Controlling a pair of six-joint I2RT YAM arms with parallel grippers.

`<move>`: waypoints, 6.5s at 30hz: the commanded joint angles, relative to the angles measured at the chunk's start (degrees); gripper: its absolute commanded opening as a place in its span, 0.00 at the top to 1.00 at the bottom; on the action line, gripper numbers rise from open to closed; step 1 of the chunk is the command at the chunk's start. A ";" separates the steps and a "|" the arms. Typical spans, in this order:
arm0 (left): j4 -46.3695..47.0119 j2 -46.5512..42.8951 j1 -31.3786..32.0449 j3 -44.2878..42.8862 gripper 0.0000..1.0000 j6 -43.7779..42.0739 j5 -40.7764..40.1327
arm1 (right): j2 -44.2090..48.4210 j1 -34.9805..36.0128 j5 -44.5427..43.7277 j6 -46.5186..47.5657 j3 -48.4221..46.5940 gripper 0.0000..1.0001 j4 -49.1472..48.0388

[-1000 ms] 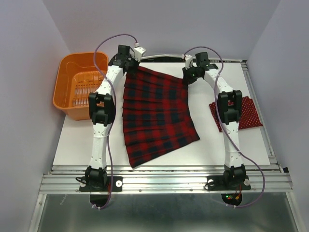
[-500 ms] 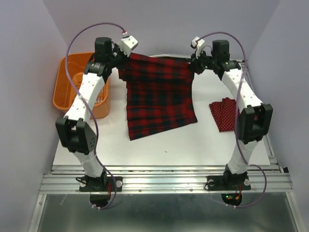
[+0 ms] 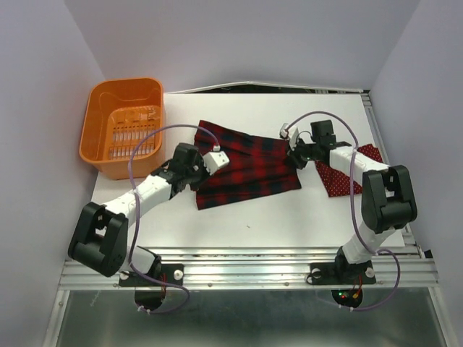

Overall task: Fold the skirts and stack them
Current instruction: Fold the skirt

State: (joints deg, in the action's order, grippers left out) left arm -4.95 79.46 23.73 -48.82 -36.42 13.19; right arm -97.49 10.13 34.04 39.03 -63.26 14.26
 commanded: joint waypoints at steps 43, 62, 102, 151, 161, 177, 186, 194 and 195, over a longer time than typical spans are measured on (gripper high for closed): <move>-28.00 9.92 2.56 -15.69 0.31 -9.72 5.97 | -10.17 9.82 -9.96 22.58 -24.54 0.28 35.83; -35.92 9.30 -2.89 -26.49 1.00 -9.55 6.86 | -3.41 11.40 -19.53 18.20 -26.29 0.99 32.86; -5.33 13.00 8.09 -10.24 1.00 14.63 -8.53 | -8.15 7.27 -27.81 18.28 -2.65 0.99 -18.42; -5.77 10.80 0.18 -0.59 0.18 5.40 -14.92 | -11.41 23.36 -29.63 -2.64 -14.61 0.99 20.02; -3.66 8.96 -0.08 3.38 0.18 6.45 -18.29 | -11.49 23.36 -28.95 -3.78 -14.34 0.99 20.37; -18.51 -4.68 -0.08 -5.50 1.00 10.75 3.50 | -12.63 23.36 -28.15 -4.84 -16.63 0.99 21.95; -16.85 6.47 -0.70 -8.04 1.00 20.24 8.25 | -13.60 23.36 -29.73 -4.66 -16.98 0.99 21.86; -16.15 13.96 -2.98 -9.72 1.00 24.29 2.29 | -13.34 23.36 -30.26 -4.57 -16.37 0.99 21.77; -16.06 15.18 -3.94 -9.80 1.00 24.73 1.58 | -13.42 23.36 -30.44 -4.40 -16.28 0.99 21.77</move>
State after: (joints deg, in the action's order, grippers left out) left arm -21.21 93.17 22.11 -56.29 -14.96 17.93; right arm -110.32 33.47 5.15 34.87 -78.06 34.06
